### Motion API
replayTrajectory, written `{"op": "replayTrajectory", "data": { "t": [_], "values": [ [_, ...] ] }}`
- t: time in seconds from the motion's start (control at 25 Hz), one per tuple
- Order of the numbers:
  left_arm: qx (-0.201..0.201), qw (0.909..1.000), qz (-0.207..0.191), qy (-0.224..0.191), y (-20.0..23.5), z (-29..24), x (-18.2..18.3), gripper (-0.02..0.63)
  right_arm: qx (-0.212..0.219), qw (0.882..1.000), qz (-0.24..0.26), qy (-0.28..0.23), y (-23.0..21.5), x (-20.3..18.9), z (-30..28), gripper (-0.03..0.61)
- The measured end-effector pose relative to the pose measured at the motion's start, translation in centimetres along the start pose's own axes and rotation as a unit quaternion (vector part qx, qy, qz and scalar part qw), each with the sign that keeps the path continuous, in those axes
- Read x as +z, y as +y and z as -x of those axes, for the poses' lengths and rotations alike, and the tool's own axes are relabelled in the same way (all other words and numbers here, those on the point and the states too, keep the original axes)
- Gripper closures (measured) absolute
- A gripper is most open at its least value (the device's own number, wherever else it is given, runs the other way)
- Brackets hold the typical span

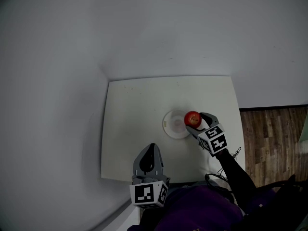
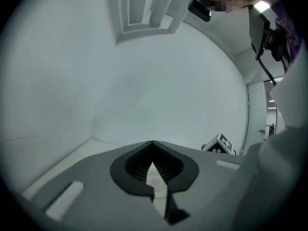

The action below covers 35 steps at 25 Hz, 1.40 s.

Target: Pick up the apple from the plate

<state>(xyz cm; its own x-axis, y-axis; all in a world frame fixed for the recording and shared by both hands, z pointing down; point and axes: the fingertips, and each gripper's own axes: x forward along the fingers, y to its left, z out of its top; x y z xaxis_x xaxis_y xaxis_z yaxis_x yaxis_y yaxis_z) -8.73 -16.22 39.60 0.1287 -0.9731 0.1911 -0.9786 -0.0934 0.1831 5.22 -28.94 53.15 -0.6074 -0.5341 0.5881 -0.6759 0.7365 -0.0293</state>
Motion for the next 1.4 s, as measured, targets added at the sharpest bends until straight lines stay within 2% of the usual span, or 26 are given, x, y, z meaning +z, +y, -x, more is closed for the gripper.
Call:
{"op": "replayTrajectory", "data": {
  "t": [0.84,1.4],
  "values": [
    [-0.026,0.9997,0.0,0.004,-1.3,-0.4,-0.4,0.609,-0.05,0.998,-0.031,0.028,-3.1,-4.2,3.1,0.229],
    [-0.024,0.9997,0.001,0.01,-1.4,-0.8,-0.5,0.609,-0.063,0.994,-0.057,0.062,-4.8,-7.7,3.4,0.229]
  ]
}}
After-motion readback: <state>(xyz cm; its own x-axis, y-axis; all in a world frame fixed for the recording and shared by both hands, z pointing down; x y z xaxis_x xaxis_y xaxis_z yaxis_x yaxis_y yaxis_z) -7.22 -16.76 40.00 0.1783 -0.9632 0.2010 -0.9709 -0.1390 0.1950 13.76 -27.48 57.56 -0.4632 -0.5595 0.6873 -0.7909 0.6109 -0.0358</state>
